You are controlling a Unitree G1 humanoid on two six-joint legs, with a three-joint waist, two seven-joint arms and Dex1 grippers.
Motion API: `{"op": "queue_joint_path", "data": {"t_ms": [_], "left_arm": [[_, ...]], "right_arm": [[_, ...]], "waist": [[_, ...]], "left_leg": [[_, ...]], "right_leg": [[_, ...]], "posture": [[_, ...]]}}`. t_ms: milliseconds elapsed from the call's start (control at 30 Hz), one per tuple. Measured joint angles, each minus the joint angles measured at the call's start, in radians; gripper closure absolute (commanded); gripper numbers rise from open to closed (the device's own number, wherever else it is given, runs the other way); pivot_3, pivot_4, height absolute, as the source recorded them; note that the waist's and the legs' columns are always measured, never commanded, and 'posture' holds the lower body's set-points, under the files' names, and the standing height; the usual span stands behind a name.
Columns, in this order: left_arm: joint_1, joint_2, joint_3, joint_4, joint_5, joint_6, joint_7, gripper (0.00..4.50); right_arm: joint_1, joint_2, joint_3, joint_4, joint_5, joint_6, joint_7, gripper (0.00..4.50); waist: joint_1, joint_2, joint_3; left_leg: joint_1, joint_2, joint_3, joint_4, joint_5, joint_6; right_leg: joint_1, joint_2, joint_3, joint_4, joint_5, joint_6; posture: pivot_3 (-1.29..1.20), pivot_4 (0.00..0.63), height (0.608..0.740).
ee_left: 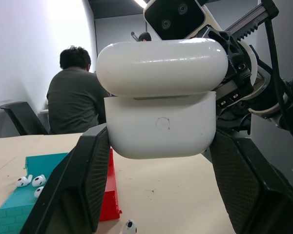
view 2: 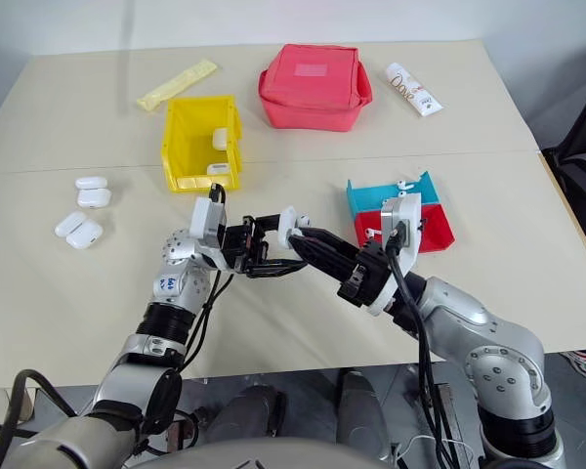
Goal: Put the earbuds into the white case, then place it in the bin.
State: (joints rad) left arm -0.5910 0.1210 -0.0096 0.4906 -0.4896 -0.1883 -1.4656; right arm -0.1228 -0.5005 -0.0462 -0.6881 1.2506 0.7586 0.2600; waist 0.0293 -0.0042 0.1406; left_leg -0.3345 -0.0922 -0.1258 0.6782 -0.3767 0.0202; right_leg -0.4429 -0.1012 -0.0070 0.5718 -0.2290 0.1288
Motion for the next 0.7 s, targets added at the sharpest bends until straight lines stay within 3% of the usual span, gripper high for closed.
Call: {"op": "queue_joint_path", "data": {"t_ms": [167,700], "left_arm": [[0.000,0.004,0.018,0.001,0.002,0.000,0.004,1.78],[-0.006,0.008,0.025,-0.003,0.003,0.001,-0.012,1.78]], "right_arm": [[0.000,-0.010,-0.004,-0.001,-0.007,0.000,0.002,2.14],[0.001,-0.074,-0.011,0.001,-0.042,0.015,0.009,2.14]], "waist": [[0.000,0.000,0.000],[0.002,0.000,0.000]], "left_leg": [[0.000,0.000,0.000,0.000,0.000,0.000],[0.000,0.000,0.000,0.000,0.000,0.000]], "right_leg": [[0.000,0.000,0.000,0.000,0.000,0.000],[0.000,0.000,0.000,-0.001,0.000,0.001]], "posture": [[0.00,0.150,0.740],[0.00,0.150,0.740]]}}
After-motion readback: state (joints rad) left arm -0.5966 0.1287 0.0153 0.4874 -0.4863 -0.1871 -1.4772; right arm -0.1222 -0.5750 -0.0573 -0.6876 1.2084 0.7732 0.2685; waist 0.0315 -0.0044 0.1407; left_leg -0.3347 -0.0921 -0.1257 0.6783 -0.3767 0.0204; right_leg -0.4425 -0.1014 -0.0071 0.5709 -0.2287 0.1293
